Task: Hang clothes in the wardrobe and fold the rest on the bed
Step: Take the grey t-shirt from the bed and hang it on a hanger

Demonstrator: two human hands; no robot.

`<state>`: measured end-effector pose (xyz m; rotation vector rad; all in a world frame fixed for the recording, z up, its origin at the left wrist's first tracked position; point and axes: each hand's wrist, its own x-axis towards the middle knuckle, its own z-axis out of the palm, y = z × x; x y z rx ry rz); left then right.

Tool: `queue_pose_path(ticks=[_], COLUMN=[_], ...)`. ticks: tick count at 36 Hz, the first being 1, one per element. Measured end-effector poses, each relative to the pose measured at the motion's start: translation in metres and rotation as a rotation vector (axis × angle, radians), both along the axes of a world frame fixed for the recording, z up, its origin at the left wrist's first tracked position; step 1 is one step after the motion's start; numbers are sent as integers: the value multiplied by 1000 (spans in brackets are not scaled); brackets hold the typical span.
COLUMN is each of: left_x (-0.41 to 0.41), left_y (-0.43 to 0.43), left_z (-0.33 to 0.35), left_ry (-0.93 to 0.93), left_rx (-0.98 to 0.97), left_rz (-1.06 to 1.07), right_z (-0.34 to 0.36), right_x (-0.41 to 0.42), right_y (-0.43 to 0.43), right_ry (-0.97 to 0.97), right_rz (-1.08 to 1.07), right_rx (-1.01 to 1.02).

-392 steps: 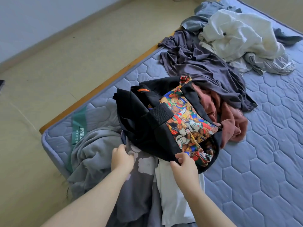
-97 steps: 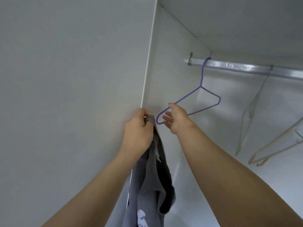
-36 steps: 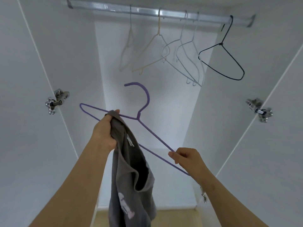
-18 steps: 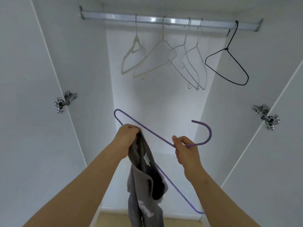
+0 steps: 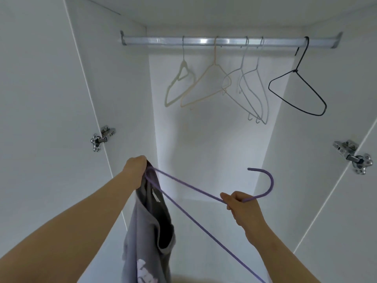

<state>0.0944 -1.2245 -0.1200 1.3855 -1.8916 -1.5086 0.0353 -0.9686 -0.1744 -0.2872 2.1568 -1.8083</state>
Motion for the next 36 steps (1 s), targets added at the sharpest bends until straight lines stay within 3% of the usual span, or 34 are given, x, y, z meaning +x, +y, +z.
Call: queue_pose_path(ticks=[5,10,19,25,27,29,32,34,36], left_x=[12,13,13,21,23,24,20,17,13], left_y=[5,17,63,65,60,55,43,36,31], left_z=[-2,-7,-14,-3,0,-1,-3,-3,-4], left_ry=[-206,-315,-117,116,121,42,-32,-2,57], left_rx=[-632,-871,-823,-524,-566,-863,-1545,-1673,-1649], left_rz=[-231,-388,-595,-785,-831,-862,-662,-607,-676], right_z=[1,4,15,25,29,33,41,47,53], right_x=[5,12,27,25,23,20,16,11,7], right_y=[-7,-20,-52,-60,-61,-62,-62,-61,-59], right_ry=[-6,-24,-101,-107,-83,-50,51,120,160], right_rz=[30,49,41,-7,-11,-14,-18,-16,-2], right_rx=[30,46,-16,-46,-40,-41,-30,-7,12])
